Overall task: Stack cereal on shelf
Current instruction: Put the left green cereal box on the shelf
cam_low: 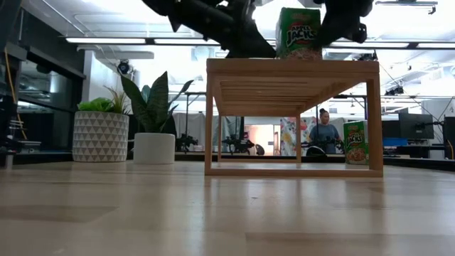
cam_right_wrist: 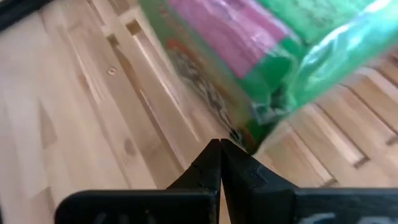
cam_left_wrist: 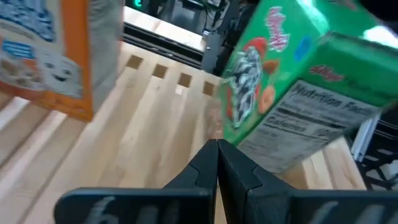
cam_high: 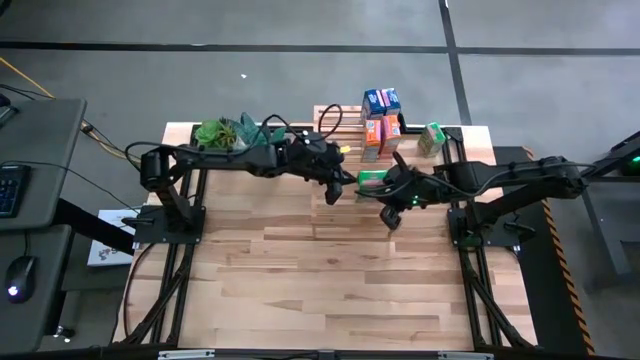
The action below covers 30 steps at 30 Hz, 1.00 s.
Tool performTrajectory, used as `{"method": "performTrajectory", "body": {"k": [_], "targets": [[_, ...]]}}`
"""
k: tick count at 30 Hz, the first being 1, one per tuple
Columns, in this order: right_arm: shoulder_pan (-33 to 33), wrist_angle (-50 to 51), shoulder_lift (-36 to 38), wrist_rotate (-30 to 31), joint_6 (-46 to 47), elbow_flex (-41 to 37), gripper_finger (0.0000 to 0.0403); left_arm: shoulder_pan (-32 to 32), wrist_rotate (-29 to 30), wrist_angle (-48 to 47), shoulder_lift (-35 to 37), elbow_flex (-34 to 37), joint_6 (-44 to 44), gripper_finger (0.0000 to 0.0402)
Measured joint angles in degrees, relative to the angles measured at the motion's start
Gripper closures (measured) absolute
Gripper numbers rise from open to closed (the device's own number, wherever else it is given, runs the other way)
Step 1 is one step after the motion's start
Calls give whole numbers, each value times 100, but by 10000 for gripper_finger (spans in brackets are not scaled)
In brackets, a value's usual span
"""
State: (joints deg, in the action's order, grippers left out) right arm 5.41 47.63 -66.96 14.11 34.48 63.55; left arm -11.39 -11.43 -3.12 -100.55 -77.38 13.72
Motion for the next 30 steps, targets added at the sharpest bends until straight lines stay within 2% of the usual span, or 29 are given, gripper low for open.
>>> {"method": "performTrajectory", "body": {"k": [5, 10, 18, 22, 30], "targets": [[-9, 506, 0, 308, 0, 123, 403, 190, -6, 16, 0, 0, 56, 401], [-68, 586, 100, 539, 1, 162, 403, 373, -8, 58, 0, 0, 260, 401], [-313, 556, 258, 663, 0, 164, 403, 515, 51, 816, 0, 0, 473, 401], [-398, 491, 301, 714, -48, 164, 403, 510, 349, 892, 0, 0, 480, 401], [-595, 374, 396, 686, -304, 164, 403, 495, 448, 1065, -146, 0, 466, 401]]}}
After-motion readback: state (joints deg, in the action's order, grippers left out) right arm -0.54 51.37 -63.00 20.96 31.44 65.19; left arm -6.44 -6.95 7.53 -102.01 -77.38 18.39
